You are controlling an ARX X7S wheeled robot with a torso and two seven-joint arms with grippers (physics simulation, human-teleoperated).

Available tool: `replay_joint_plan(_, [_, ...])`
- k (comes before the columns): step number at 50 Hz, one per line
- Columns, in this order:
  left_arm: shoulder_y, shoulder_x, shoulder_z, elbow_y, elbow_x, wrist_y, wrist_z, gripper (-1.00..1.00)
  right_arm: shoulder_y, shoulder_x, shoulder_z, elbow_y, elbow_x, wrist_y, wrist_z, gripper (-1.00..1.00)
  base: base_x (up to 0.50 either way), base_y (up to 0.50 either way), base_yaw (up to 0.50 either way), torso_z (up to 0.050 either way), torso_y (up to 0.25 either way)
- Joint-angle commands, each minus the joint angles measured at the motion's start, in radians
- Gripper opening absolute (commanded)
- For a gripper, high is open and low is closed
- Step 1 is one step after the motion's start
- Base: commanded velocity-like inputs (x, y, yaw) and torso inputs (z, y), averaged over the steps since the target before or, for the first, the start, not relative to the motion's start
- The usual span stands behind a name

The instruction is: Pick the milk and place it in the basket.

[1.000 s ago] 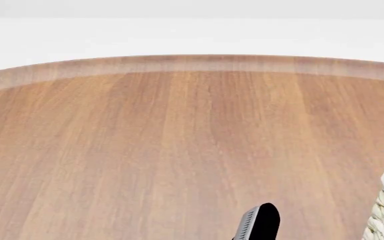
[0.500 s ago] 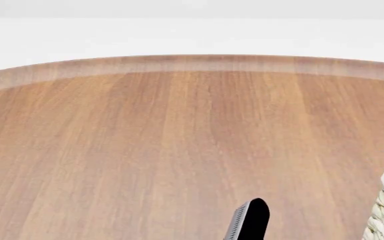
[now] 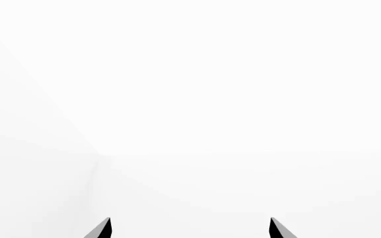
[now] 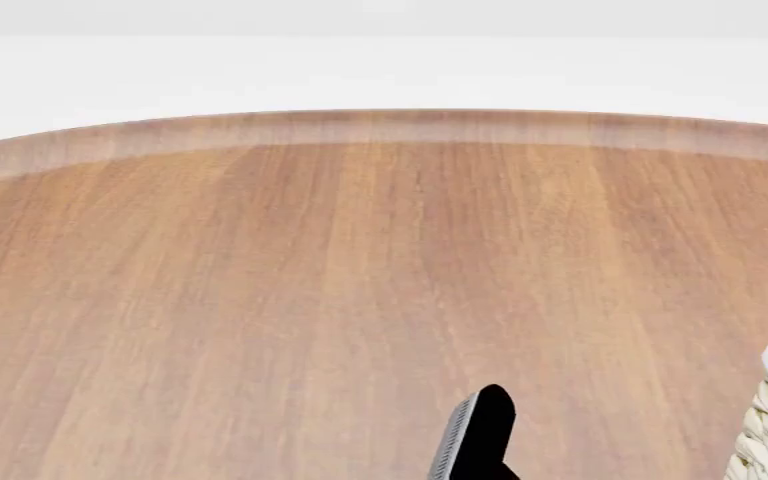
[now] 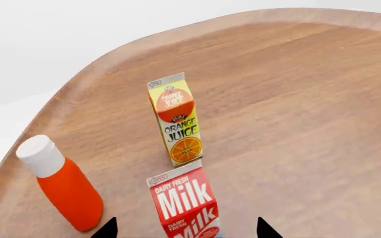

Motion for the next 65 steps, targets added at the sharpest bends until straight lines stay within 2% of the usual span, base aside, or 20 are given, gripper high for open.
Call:
replay_joint_plan(1, [0.003,0.012,-0.02,-0.004,0.014,0.011,0.018,1.0,0.044,-0.042,-0.018,0.086,-0.034,-0.022,-0.043,1.0,0.0,0.0,0.0,0.0,0.0])
replay_joint_plan(65, [0.036,0.005,-0.03,-0.008,0.02,0.037,0.018,1.0,0.247,-0.201,-0.279,0.498,-0.163,-0.14,-0.189,1.0,0.0,0.0,0.0,0.0,0.0])
